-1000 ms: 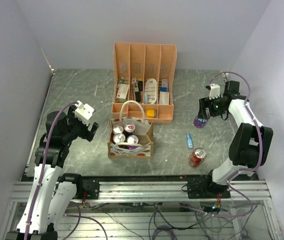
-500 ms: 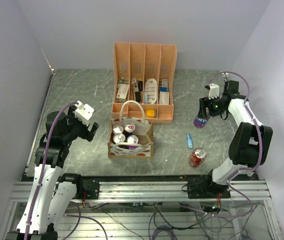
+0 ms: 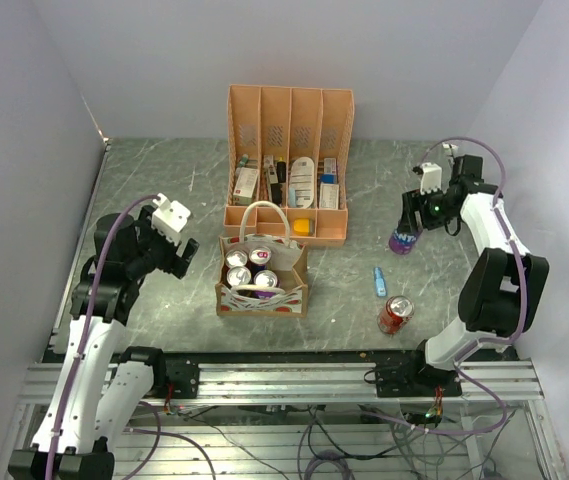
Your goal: Place the beverage into the canvas bag
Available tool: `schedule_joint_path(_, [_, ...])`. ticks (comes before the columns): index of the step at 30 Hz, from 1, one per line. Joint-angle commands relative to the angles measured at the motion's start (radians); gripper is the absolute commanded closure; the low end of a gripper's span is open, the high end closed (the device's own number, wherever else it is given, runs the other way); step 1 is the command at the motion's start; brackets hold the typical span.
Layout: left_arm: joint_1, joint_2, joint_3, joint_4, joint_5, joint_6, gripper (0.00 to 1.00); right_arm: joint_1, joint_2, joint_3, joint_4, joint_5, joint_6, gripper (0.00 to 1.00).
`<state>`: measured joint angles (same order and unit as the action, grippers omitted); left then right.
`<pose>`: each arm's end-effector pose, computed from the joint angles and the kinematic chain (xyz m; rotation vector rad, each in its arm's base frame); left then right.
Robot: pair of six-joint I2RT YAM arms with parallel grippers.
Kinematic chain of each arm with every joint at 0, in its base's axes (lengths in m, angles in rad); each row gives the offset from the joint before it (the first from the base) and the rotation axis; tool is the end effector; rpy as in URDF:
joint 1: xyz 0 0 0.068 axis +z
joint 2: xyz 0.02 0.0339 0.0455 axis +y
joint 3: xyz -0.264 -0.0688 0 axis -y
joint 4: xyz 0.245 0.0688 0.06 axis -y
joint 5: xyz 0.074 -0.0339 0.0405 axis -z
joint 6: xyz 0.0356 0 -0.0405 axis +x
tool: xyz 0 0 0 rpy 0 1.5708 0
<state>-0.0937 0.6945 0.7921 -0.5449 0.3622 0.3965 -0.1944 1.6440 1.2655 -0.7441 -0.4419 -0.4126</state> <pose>0.1500 -0.0268 0.3196 0.7011 1.8637 -0.1703 0.3318 -0.0498 0.2463 -0.4094 2.5331 0.3747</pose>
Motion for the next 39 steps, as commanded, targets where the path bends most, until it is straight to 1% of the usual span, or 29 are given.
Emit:
schedule_joint_path(1, [0.011,0.015,0.051,-0.018,0.003,-0.005,0.11,0.011,-0.091,0.113,-0.021,-0.054,-0.002,0.98])
schedule_joint_path(2, [0.011,0.015,0.047,-0.014,0.007,-0.003,0.11,0.017,-0.101,0.131,-0.032,-0.060,-0.001,1.00])
schedule_joint_path(6, [0.011,0.017,0.055,-0.021,0.008,-0.008,0.11,0.077,-0.152,0.218,-0.075,-0.063,0.003,1.00])
schedule_joint_path(12, [0.011,0.027,0.068,-0.040,0.017,-0.006,0.12,0.302,-0.224,0.331,-0.134,-0.023,-0.004,1.00])
schedule_joint_path(16, [0.011,0.043,0.078,-0.045,0.040,-0.003,0.14,0.424,-0.244,0.401,-0.188,-0.141,-0.017,1.00])
schedule_joint_path(19, [0.011,0.066,0.108,-0.085,0.092,0.008,0.16,0.502,-0.244,0.449,-0.223,-0.224,-0.049,1.00])
schedule_joint_path(23, [0.011,0.108,0.176,-0.166,0.202,0.043,0.20,0.612,-0.236,0.466,-0.235,-0.253,-0.089,1.00])
schedule_joint_path(29, [0.010,0.195,0.294,-0.373,0.357,0.151,0.24,0.755,-0.209,0.435,-0.217,-0.274,-0.122,1.00])
schedule_joint_path(32, [0.007,0.232,0.332,-0.516,0.470,0.289,0.24,0.804,-0.193,0.410,-0.189,-0.275,-0.124,1.00])
schedule_joint_path(34, [-0.001,0.247,0.340,-0.581,0.511,0.356,0.25,0.837,-0.180,0.402,-0.181,-0.278,-0.124,1.00])
schedule_joint_path(37, [-0.020,0.253,0.341,-0.633,0.539,0.426,0.25,0.874,-0.160,0.389,-0.158,-0.299,-0.117,1.00])
schedule_joint_path(39, [-0.048,0.256,0.336,-0.623,0.539,0.435,0.26,0.897,-0.137,0.384,-0.156,-0.304,-0.120,1.00])
